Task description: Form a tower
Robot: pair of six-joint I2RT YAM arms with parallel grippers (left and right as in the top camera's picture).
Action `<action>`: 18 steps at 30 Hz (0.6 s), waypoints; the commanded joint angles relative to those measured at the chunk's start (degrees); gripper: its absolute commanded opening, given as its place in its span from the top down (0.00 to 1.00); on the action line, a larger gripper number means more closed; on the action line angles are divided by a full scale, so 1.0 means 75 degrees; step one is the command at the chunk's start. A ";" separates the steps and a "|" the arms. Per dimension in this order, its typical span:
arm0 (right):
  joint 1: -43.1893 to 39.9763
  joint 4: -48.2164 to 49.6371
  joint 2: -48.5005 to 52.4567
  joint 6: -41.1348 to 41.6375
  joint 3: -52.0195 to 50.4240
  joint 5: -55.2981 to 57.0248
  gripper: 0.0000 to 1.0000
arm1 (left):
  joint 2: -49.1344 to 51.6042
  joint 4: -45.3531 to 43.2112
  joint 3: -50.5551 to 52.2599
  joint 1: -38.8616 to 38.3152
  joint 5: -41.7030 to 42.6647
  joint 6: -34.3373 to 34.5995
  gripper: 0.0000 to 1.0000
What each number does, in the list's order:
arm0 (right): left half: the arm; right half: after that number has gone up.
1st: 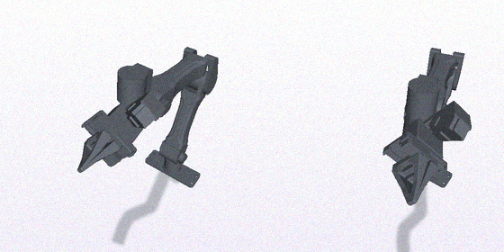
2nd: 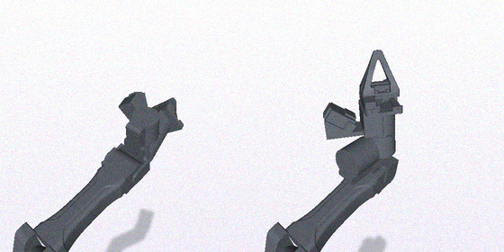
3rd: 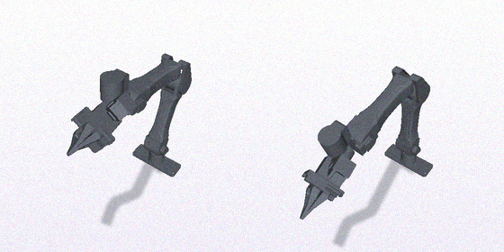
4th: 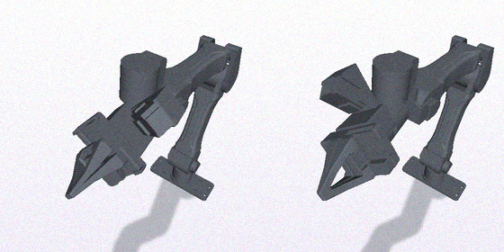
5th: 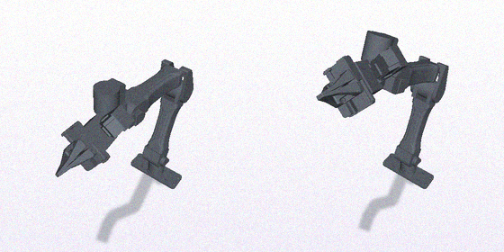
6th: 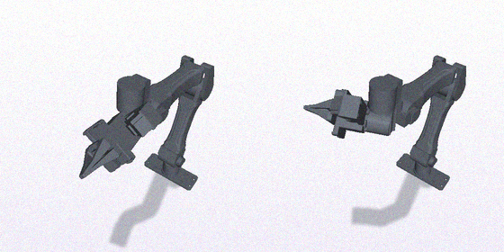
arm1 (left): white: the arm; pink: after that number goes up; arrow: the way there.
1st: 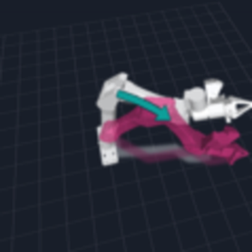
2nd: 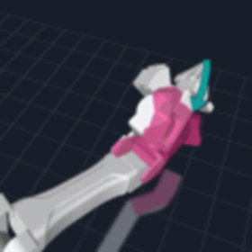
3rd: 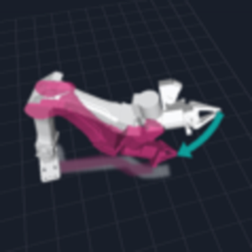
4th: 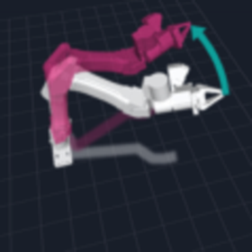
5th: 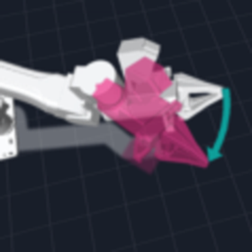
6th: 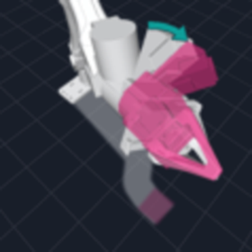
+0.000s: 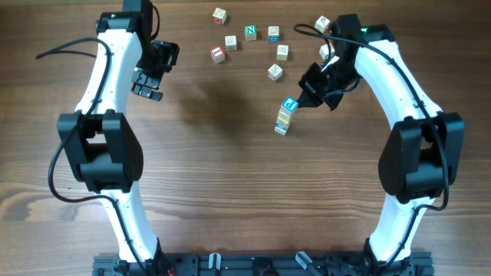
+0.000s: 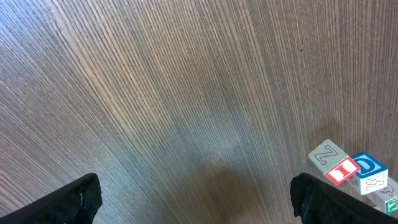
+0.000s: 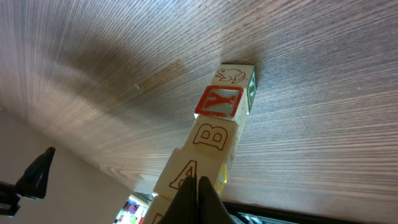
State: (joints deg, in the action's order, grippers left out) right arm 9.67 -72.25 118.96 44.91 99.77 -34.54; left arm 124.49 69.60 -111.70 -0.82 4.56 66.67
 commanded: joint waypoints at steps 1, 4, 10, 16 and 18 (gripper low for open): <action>0.0038 -0.0035 0.0029 -0.0070 -0.0006 -0.0154 0.96 | -0.0227 0.0003 0.0035 0.0026 -0.0076 -0.0090 0.00; 0.0038 0.0085 0.0029 -0.0058 -0.0006 -0.0119 0.96 | -0.0227 0.0003 0.0035 0.0026 -0.0073 -0.0090 0.00; 0.0035 0.0405 0.0029 0.0274 -0.0006 0.0901 0.96 | -0.0227 0.0003 0.0035 0.0026 -0.0076 -0.0090 0.00; 0.0029 -0.0370 0.0029 0.0670 -0.0006 0.1361 0.96 | -0.0227 0.0003 0.0035 0.0026 -0.0076 -0.0090 0.00; 0.0029 -0.0915 0.0029 0.0874 -0.0099 0.1294 0.96 | -0.0227 0.0003 0.0035 0.0026 -0.0076 -0.0090 0.00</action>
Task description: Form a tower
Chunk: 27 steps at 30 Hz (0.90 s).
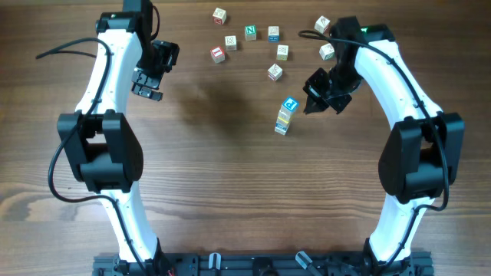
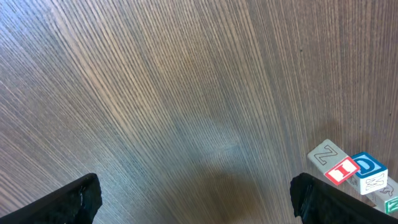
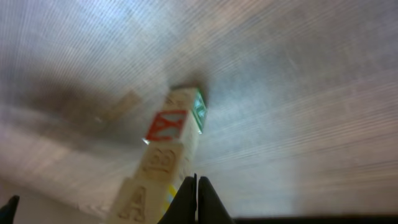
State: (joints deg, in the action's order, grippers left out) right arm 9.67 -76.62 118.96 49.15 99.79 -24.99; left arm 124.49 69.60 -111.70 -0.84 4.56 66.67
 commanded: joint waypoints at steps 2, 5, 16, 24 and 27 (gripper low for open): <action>0.0000 -0.0079 0.0047 0.0347 -0.0490 -0.0245 0.96 | -0.0227 0.0003 0.0035 0.0029 -0.0073 -0.0090 0.00; -0.0105 0.0691 0.0076 0.0472 -0.1218 -0.0956 0.96 | -0.0227 0.0003 0.0035 0.0029 -0.0073 -0.0090 0.00; -0.0221 0.1789 0.0076 0.0935 -0.1725 -0.1734 0.96 | -0.0227 0.0003 0.0035 0.0029 -0.0076 -0.0090 0.00; -0.0221 0.1938 0.0076 0.1055 -0.1725 -0.1859 0.96 | -0.0227 0.0006 0.0035 0.0029 -0.0076 -0.0090 0.00; -0.0221 0.1970 0.0076 0.1061 -0.1725 -0.1856 0.96 | -0.0227 0.0003 0.0035 0.0029 -0.0076 -0.0090 0.00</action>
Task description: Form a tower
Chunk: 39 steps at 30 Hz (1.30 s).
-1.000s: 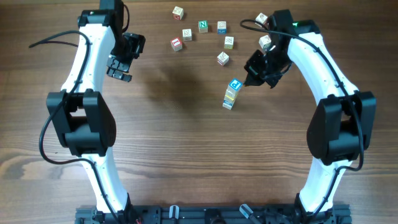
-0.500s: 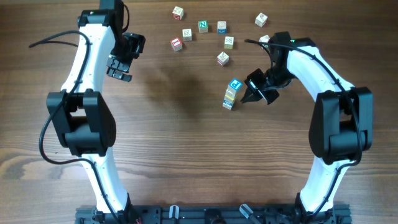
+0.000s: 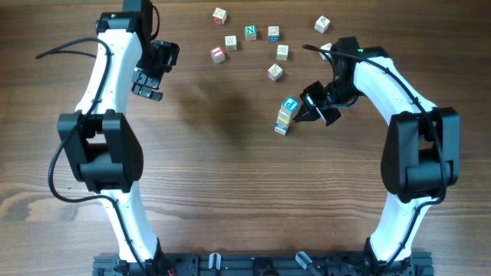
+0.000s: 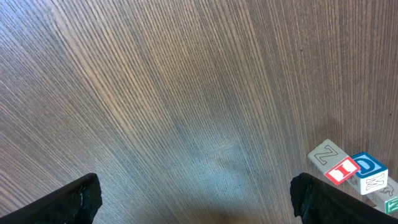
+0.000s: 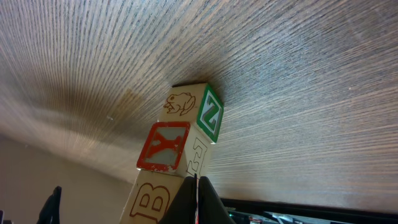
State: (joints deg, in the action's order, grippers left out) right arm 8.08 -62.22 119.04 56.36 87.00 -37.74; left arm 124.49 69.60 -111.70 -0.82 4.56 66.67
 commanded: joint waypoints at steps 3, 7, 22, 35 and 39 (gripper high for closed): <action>-0.0012 0.0099 0.0064 0.0111 -0.0020 -0.0157 0.96 | -0.0227 0.0003 0.0035 0.0026 -0.0073 -0.0090 0.00; -0.0012 0.0125 0.0064 0.0108 -0.0020 -0.0157 0.96 | -0.0227 0.0003 0.0035 0.0026 -0.0076 -0.0090 0.00; -0.0012 -0.0344 0.0055 0.0105 -0.0017 0.0583 0.96 | -0.0227 0.0003 0.0035 0.0026 -0.0076 -0.0090 0.00; 0.0149 -0.0947 -0.2655 0.0111 0.0006 0.3226 0.96 | -0.0227 0.0003 0.0035 0.0026 -0.0076 -0.0090 0.00; 0.0825 -0.1303 -0.4121 0.0090 0.0358 0.3926 0.51 | -0.0227 0.0003 0.0035 0.0026 -0.0076 -0.0090 0.00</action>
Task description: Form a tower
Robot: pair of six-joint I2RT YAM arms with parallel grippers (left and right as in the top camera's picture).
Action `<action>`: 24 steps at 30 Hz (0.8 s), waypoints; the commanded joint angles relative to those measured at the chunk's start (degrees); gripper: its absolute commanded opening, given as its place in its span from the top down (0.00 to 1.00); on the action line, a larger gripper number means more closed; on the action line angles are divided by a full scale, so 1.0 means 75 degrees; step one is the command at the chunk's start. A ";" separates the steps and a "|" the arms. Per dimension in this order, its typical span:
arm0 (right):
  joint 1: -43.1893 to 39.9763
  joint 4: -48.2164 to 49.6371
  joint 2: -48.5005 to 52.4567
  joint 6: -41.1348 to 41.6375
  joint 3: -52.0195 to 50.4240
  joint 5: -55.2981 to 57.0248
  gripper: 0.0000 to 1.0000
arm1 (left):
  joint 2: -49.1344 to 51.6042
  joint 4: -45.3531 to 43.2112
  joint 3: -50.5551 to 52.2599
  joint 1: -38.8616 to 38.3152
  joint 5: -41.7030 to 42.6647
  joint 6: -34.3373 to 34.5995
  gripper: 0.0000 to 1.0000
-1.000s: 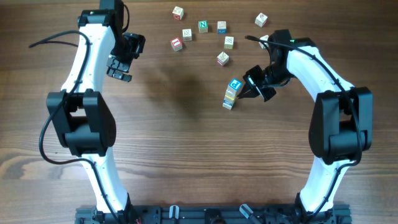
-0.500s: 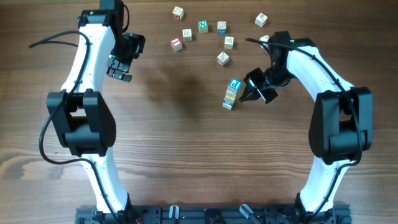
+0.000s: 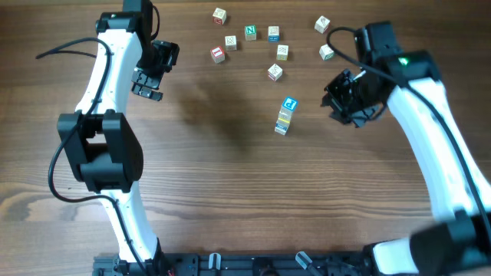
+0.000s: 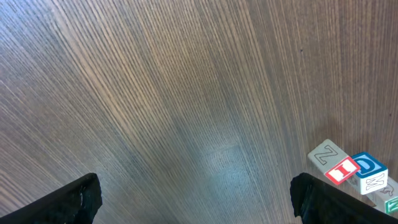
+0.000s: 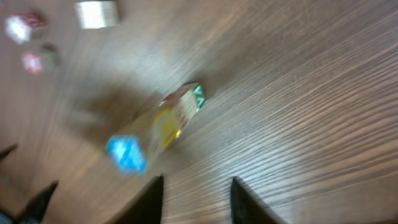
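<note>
A tower of several letter blocks (image 3: 285,116) stands mid-table, topped by a blue block (image 3: 289,104). In the right wrist view the tower (image 5: 168,121) is blurred, with its blue top (image 5: 126,154) nearest the camera. My right gripper (image 3: 342,102) is off to the tower's right, apart from it. There the right gripper (image 5: 196,200) is open and holds nothing. My left gripper (image 3: 148,79) hangs far to the left. In its own view the left gripper (image 4: 196,199) is open over bare wood.
Several loose letter blocks lie along the far edge, among them a red one (image 3: 218,54), a green one (image 3: 251,32) and two at the far right (image 3: 323,24). The left wrist view shows a few blocks (image 4: 348,171) at its lower right corner.
My right gripper was shut and low beside the tower's lower blocks. Now it is farther right, clear of the tower, with its jaws open. The tower stands as before. The left arm has not moved.
My right gripper was shut close against the tower's right side. Then it was a little farther back, then low next to the tower's base, still shut. Now it is away to the right and open. The tower stayed upright throughout; the left arm stayed still.
</note>
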State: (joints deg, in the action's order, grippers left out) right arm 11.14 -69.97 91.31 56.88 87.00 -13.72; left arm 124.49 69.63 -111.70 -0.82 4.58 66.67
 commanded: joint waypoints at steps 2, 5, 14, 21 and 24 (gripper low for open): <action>0.0906 -0.0822 -0.0329 0.0044 0.1160 0.1110 0.38 | -0.0227 0.0000 0.0035 0.0026 -0.0076 -0.0090 0.00; 0.1498 -0.1349 0.0262 0.0277 0.2381 0.1515 0.21 | -0.0227 0.0000 0.0035 0.0026 -0.0079 -0.0090 0.00; 0.1664 -0.2352 0.3625 0.0262 0.4972 0.1137 0.12 | -0.0227 0.0000 0.0035 0.0026 -0.0079 -0.0090 0.00; 0.1690 -0.2308 0.4112 -0.0114 0.4817 0.1192 0.16 | -0.0227 0.0000 0.0035 0.0026 -0.0076 -0.0090 0.00; 0.1693 -0.2352 0.4436 -0.0391 0.4811 0.0962 0.30 | -0.0227 0.0000 0.0035 0.0026 -0.0079 -0.0090 0.00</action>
State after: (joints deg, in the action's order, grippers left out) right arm 23.49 -87.26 121.56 55.83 122.52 -5.19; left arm 124.49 69.63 -111.70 -0.84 4.58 66.67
